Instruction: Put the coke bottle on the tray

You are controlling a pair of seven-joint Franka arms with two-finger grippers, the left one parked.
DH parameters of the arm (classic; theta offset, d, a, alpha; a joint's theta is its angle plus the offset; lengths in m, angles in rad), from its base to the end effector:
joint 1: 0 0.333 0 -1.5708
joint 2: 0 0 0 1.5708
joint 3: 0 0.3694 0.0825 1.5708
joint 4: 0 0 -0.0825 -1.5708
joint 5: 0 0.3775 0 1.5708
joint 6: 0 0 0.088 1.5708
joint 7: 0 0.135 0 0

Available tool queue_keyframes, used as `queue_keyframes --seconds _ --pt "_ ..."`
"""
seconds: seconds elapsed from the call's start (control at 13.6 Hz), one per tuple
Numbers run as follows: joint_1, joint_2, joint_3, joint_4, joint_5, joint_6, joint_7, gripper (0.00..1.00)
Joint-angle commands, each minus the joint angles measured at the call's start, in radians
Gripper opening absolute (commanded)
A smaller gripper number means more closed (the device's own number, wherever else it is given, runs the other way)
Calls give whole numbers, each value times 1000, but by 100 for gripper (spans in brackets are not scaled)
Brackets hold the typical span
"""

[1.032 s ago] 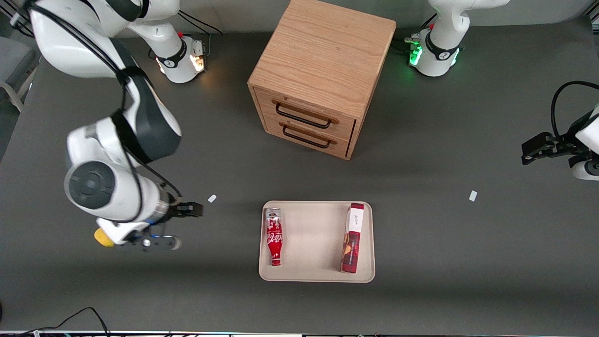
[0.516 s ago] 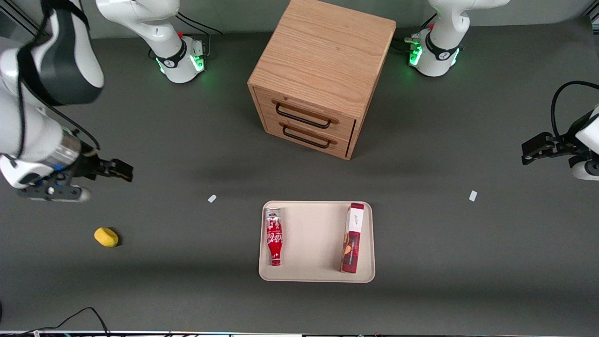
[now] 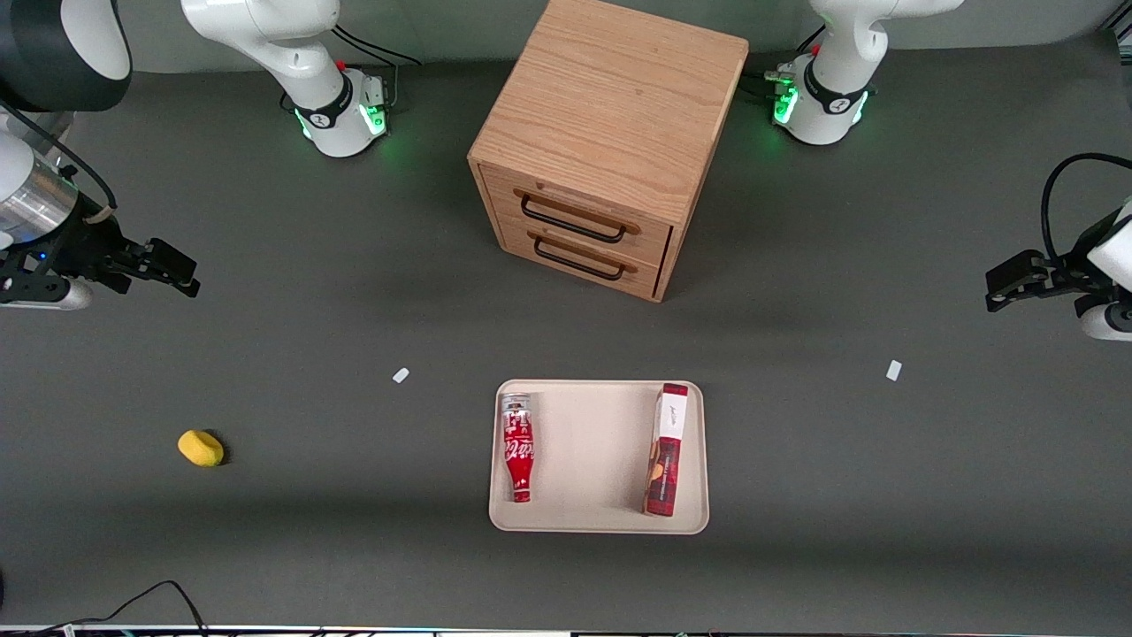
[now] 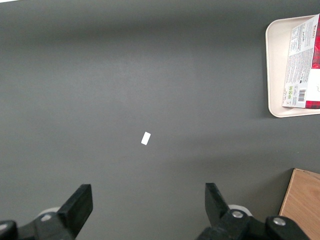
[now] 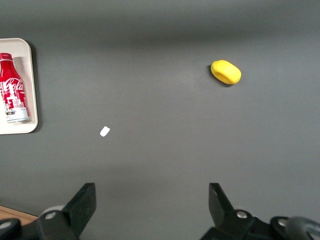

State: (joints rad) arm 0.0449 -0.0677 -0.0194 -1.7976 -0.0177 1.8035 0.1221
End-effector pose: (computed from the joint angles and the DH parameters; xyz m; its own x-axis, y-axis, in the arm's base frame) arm 0.5407 0.0115 0.6006 0.9929 -0.0925 0.0749 -0.0933 -0.9956 0.0071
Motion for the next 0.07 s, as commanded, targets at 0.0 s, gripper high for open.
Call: queue_keyframes --seconds 0.0 --pt "7 0 4 3 28 14 34 100"
